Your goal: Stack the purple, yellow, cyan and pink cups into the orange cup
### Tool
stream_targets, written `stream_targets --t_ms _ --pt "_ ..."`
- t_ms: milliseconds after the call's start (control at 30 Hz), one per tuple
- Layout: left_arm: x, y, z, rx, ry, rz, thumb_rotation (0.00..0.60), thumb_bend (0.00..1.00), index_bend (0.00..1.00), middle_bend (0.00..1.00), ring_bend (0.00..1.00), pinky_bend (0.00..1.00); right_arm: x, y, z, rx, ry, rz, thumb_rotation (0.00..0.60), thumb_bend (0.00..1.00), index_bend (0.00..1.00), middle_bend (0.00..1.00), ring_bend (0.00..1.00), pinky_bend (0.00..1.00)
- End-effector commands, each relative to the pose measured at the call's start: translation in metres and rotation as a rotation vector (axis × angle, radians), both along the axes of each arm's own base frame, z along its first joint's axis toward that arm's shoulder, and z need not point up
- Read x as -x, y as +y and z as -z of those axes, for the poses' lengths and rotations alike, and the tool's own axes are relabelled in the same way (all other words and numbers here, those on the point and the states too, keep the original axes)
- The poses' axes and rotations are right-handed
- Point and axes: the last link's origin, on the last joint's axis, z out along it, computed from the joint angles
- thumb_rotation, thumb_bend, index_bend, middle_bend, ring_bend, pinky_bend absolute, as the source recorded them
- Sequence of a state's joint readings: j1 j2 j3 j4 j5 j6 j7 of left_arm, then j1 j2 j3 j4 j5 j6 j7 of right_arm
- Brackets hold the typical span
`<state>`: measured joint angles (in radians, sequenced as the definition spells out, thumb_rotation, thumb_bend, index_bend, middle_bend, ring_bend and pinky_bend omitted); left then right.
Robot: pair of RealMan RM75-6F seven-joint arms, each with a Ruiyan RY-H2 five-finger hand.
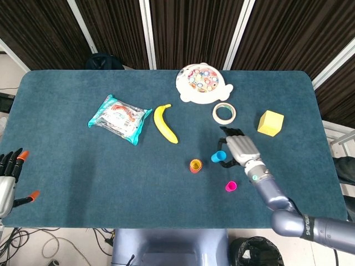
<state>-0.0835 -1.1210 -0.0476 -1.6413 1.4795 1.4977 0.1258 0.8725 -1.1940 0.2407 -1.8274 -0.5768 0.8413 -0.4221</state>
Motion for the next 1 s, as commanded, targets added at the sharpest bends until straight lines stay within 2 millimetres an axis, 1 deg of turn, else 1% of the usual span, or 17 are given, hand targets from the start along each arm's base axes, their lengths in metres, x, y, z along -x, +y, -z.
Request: stream_targets --t_ms 33,167,500,700,1000 --pt "0.000 0.000 0.000 0.000 -0.001 -0.001 0.600 0.00 0.00 0.00 0.00 0.04 -0.021 0.001 0.011 -0.030 -0.019 -0.028 0.600 0.39 0.52 0.00 0.02 0.02" --pt "0.001 0.000 -0.001 0.000 -0.004 -0.001 0.600 0.00 0.00 0.00 0.00 0.04 -0.033 0.002 0.023 -0.054 -0.027 -0.036 0.600 0.39 0.52 0.00 0.02 0.02" --pt "0.001 0.001 -0.002 0.001 -0.007 -0.002 0.600 0.00 0.00 0.00 0.00 0.04 -0.047 0.006 0.042 -0.084 -0.026 -0.049 0.600 0.39 0.52 0.00 0.02 0.02" --pt "0.001 0.001 -0.003 -0.002 -0.009 -0.002 0.600 0.00 0.00 0.00 0.00 0.04 -0.046 0.004 0.048 -0.079 -0.016 -0.044 0.600 0.39 0.52 0.00 0.02 0.02" --pt "0.001 0.001 -0.002 0.000 -0.008 -0.002 0.600 0.00 0.00 0.00 0.00 0.04 -0.038 0.001 0.046 -0.064 -0.002 -0.027 0.600 0.39 0.52 0.00 0.02 0.02"
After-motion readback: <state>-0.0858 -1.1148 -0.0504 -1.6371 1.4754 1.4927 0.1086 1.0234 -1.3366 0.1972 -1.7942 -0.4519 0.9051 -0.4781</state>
